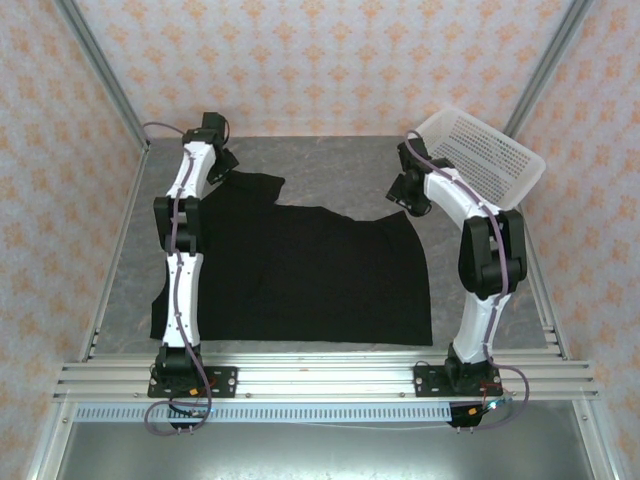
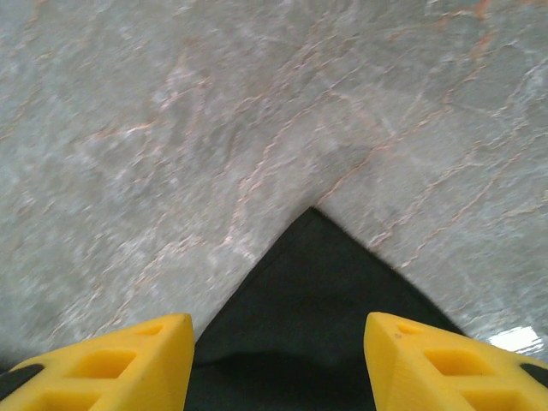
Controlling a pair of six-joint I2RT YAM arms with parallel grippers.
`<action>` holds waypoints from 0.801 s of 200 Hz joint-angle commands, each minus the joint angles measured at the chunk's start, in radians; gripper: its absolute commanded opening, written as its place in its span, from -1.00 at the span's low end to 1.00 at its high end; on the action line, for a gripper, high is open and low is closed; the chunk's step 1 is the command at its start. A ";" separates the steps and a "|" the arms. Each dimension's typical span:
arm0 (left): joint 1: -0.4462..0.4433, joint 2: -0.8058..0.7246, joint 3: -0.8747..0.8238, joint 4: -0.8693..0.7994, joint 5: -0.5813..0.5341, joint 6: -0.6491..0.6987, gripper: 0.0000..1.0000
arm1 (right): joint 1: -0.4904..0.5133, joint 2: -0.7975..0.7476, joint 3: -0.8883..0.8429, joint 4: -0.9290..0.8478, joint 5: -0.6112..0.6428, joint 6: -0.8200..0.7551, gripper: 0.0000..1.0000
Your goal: Fold and stack the t-shirts
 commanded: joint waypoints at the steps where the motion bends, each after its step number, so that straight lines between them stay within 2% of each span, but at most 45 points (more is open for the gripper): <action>1: -0.003 -0.149 -0.035 -0.004 -0.023 0.014 -1.00 | -0.003 0.064 0.033 -0.006 0.135 0.041 0.11; 30: -0.004 -0.202 -0.087 0.010 -0.009 0.011 -1.00 | -0.005 0.139 0.085 0.004 0.132 0.046 0.10; 114: -0.005 -0.248 -0.115 0.013 0.031 0.007 -1.00 | -0.002 0.261 0.142 -0.029 0.115 0.064 -0.23; 144: -0.006 -0.260 -0.123 0.002 0.038 0.006 -1.00 | -0.002 0.279 0.161 -0.046 0.114 0.068 -0.41; 160: -0.006 -0.273 -0.140 0.004 0.039 0.008 -1.00 | -0.001 0.281 0.165 -0.054 0.122 0.070 -0.58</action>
